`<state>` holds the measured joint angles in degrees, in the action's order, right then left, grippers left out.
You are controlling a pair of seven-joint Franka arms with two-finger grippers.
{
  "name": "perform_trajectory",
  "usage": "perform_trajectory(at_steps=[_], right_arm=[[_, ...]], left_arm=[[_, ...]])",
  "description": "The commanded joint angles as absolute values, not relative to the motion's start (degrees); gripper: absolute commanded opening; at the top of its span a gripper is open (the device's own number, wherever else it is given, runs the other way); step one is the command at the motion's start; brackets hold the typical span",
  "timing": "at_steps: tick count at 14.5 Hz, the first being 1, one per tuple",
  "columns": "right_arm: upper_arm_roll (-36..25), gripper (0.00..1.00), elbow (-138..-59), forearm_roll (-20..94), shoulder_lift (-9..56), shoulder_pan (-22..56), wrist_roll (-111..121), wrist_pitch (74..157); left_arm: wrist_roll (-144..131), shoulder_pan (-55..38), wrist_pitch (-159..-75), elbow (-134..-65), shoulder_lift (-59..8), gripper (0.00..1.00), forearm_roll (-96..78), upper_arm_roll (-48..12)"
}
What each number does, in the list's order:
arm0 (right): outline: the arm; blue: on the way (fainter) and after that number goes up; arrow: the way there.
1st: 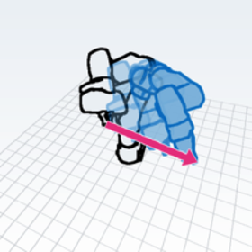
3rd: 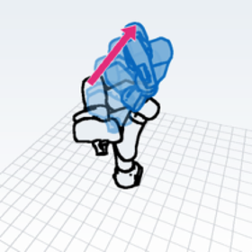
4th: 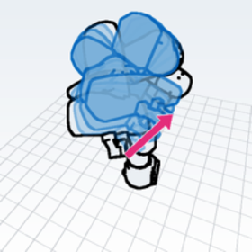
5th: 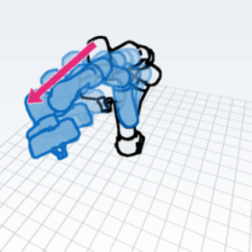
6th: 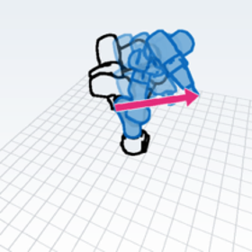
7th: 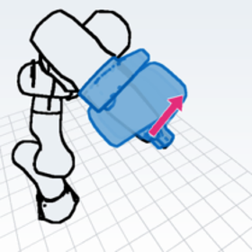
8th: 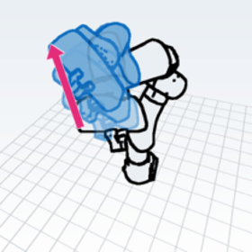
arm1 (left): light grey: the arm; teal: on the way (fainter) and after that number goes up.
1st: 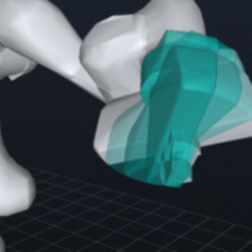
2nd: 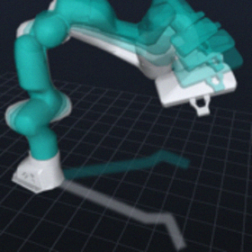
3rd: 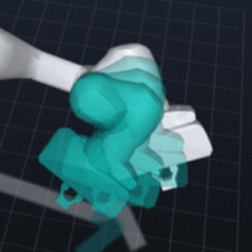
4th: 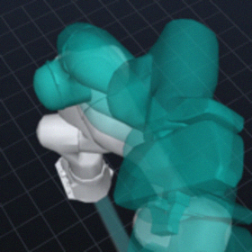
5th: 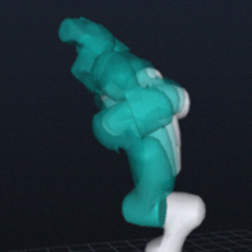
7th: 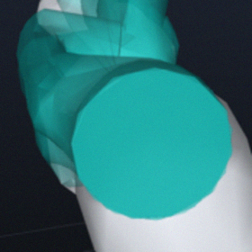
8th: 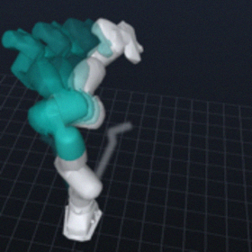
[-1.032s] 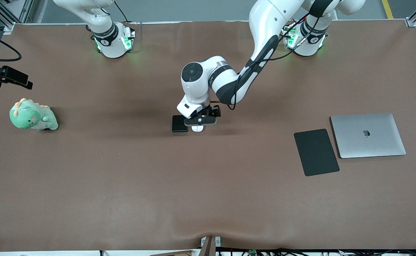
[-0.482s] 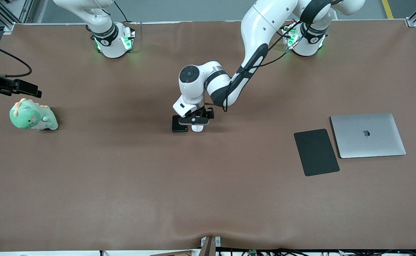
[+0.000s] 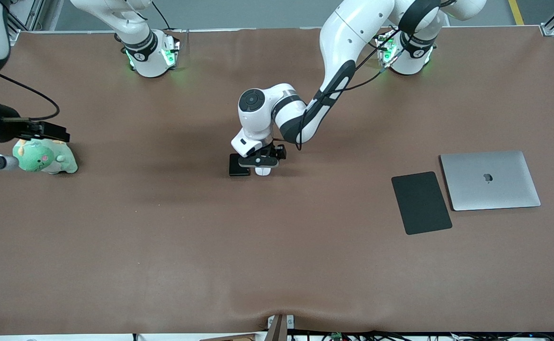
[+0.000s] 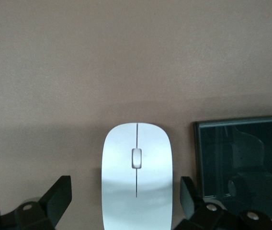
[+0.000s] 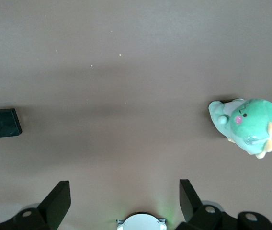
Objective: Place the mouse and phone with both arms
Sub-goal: 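Grasp the white mouse with the left gripper while the right gripper reaches out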
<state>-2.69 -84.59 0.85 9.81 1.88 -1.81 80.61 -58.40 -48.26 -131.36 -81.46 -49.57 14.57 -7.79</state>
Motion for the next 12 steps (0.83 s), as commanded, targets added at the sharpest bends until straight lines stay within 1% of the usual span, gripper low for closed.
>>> perform_trajectory(at_steps=[1, 7, 8, 10, 11, 12], right_arm=[[-2.72, 1.0, -83.5, 0.79, 11.6, 3.07, -1.58, 80.94], [-2.72, 1.0, -83.67, 2.63, 14.5, 4.39, -1.58, 83.05], [-2.72, 1.0, -83.67, 2.64, 14.76, 4.66, -1.58, 83.93], [-2.72, 1.0, -83.67, 2.72, 15.64, 5.27, -1.67, 84.64], [-2.72, 1.0, -83.67, 2.81, 16.08, 5.45, -2.1, 84.81], [-2.72, 1.0, -83.67, 2.81, 16.34, 5.8, -2.2, 84.81]], left_arm=[[-58.45, -48.87, -131.75, -79.72, -51.33, 1.0, 16.17, -7.47], [-58.53, -48.96, -131.84, -79.72, -51.77, 1.0, 16.35, -7.47], [-58.8, -48.96, -131.84, -79.8, -51.77, 0.87, 16.26, -7.47], [-59.68, -48.96, -131.84, -79.8, -51.59, 0.15, 15.91, -7.47], [-59.85, -48.96, -131.84, -79.8, -51.33, 0.0, 15.82, -7.47], [-59.85, -48.96, -131.84, -79.8, -51.15, 0.0, 15.73, -7.47]])
